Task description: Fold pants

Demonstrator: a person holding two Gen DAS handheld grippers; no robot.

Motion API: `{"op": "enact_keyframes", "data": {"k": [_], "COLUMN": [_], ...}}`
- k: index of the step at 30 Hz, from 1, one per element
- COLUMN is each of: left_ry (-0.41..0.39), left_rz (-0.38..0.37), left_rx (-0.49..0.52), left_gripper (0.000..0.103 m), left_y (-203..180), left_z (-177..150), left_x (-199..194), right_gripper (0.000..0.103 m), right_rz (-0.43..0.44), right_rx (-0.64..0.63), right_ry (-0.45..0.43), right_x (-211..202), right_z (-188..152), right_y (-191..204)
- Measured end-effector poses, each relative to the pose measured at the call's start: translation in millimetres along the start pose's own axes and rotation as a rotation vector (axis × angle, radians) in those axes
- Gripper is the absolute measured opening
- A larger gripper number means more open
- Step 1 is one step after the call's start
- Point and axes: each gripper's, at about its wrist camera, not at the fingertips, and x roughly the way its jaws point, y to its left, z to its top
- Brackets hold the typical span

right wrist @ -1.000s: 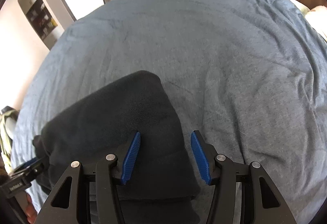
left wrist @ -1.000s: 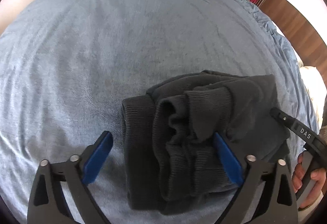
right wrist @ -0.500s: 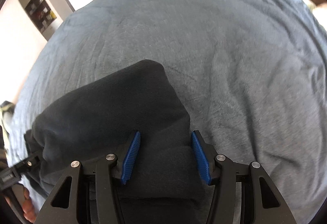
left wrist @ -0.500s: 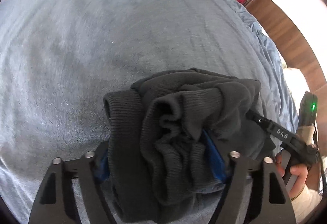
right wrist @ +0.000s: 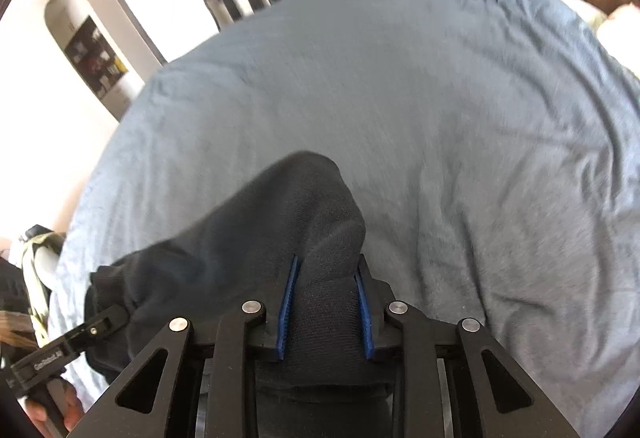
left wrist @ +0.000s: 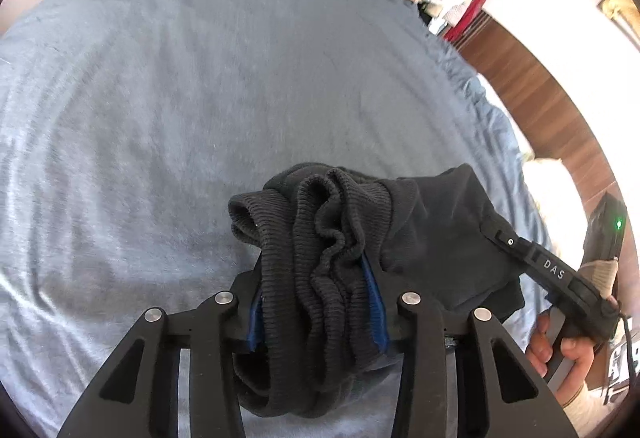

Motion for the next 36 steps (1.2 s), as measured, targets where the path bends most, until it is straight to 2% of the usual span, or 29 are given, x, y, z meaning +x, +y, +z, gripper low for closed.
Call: {"op": "enact_keyframes", "data": {"k": [6,11,15,21,25,30,34,36], "left_ry": [-0.074,-0.101,-0.088,-0.034,0.017,0.069,0.086,0.09], "left_rz": [0.036,0.106,0.15,0.217,0.224,0.238,0.264,0.305], "left_rx": [0.032,0.039,0.043,0.058,0.034,0.015,0.018,0.039], "left_gripper": [0.04,0.04,0.04,0.04,0.04,0.041,0.045,0.05], "left_y": [14,55,96,143,169,183,190,188], "left_z": [11,18,22,29,26,13,3,-2], "left_x": [-63,-102,-118,-112,-94,-75,-76,-80], "right_gripper": [0.027,0.027,0.027,0.027,0.027,0.028,0.038,0.047], "right_rz": [0.04,0.096,0.131,0.153,0.141,0.103,0.015,-0.043], "right_rx": [-0.057,-0.077,-0.107,-0.155,-0.162,-0.172,-0.224,-0.233], "right_ry": [-0.081,-0.09,-0.088,-0.061,-0.022,0.041,0.077,0.069], "right_x": [-42,-43,-27,7,31,53,57,49], "right_z": [5,-3,-20,-44,-53,-62,-73,-78], "right_y": [45,93,138,180,186,184,184,180]}}
